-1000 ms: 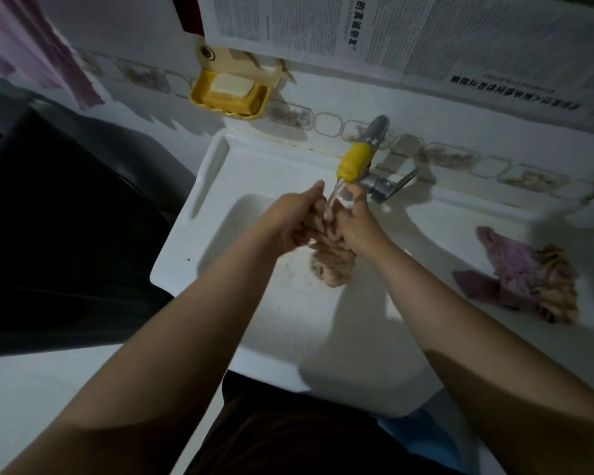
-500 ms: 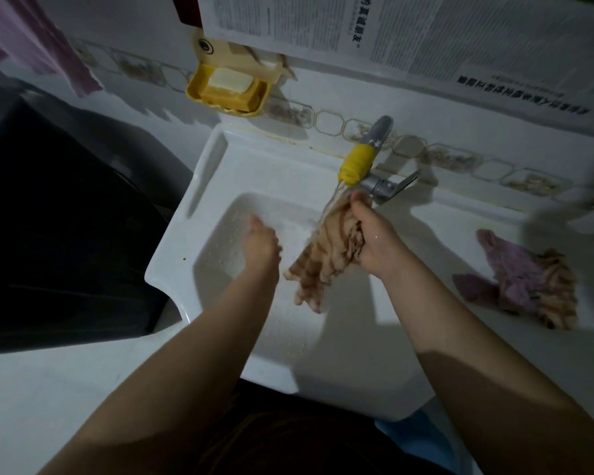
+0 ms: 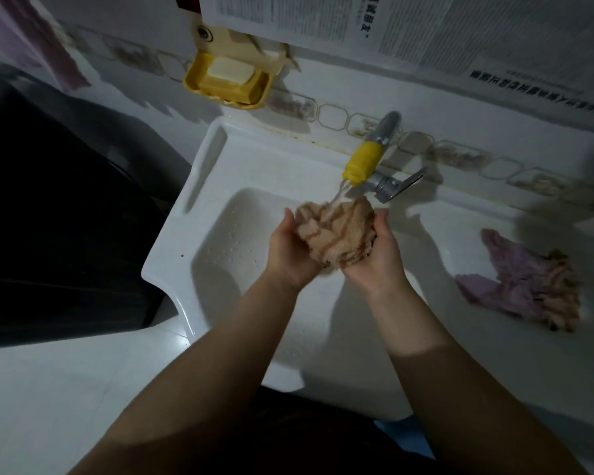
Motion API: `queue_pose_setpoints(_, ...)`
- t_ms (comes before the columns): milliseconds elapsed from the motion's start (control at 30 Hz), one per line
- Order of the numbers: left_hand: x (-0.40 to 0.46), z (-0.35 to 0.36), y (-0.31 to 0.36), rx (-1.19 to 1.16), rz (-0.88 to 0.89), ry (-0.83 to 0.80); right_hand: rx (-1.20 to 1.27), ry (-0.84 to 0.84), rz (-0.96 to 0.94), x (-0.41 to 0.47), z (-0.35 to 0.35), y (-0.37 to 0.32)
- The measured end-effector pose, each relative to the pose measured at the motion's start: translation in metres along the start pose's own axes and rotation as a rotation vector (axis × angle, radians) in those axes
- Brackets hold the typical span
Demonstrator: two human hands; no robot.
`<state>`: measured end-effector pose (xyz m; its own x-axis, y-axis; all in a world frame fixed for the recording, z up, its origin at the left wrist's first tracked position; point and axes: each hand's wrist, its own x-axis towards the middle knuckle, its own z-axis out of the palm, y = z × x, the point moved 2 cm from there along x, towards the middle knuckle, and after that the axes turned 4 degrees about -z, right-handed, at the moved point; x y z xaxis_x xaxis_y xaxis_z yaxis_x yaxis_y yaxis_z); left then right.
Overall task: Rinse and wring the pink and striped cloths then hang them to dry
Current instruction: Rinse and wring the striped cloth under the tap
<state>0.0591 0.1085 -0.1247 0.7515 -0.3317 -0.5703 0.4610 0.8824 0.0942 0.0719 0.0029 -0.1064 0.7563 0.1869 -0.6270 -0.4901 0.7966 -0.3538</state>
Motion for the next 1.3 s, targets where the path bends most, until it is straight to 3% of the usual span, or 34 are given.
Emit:
queue_pose_setpoints(133, -0.003, 0.008, 0.027, -0.066, 0.142, -0.072, -0.269, 0.137, -0.139, 0.003, -0.013, -0.01)
queue_pose_setpoints(233, -0.004, -0.003, 0.031, -0.075, 0.148, -0.025, -0.526, 0.193, -0.302, 0.001, -0.003, -0.011)
queue_pose_setpoints(433, -0.001, 0.017, 0.01, 0.03, 0.118, 0.112, -1.457, 0.132, -0.589, 0.005, 0.041, 0.019)
queue_pose_setpoints(500, -0.001, 0.024, -0.003, 0.138, 0.084, 0.173, -1.535, 0.254, -0.572, 0.019, 0.043, 0.011)
queue_pose_setpoints(600, -0.003, 0.027, -0.01, 0.169, 0.069, 0.172, -1.387, 0.354, -0.551, 0.027, 0.039, 0.004)
queue_pose_setpoints(733, -0.002, 0.019, 0.003, 0.193, 0.088, 0.195, -1.51, 0.27, -0.472, 0.015, 0.041, 0.024)
queue_pose_setpoints(867, -0.009, 0.018, -0.007, 0.233, 0.039, 0.155, -1.746, 0.329, -0.441, 0.033, 0.033, 0.005)
queue_pose_setpoints(1000, -0.017, 0.004, 0.008, 0.108, 0.104, 0.102, -1.244, 0.37, -0.309, 0.048, 0.019, -0.01)
queue_pose_setpoints(1133, -0.01, -0.014, 0.032, 0.104, 0.15, 0.079, -0.964, 0.226, 0.161, 0.039, -0.012, 0.008)
queue_pose_setpoints(1200, -0.006, -0.021, 0.037, 0.153, 0.143, 0.152, -0.898, 0.129, 0.202, 0.027, -0.011, 0.011)
queue_pose_setpoints(1300, 0.001, -0.038, 0.038, 0.239, 0.181, 0.335, -0.694, 0.069, 0.057, 0.023, -0.007, 0.008)
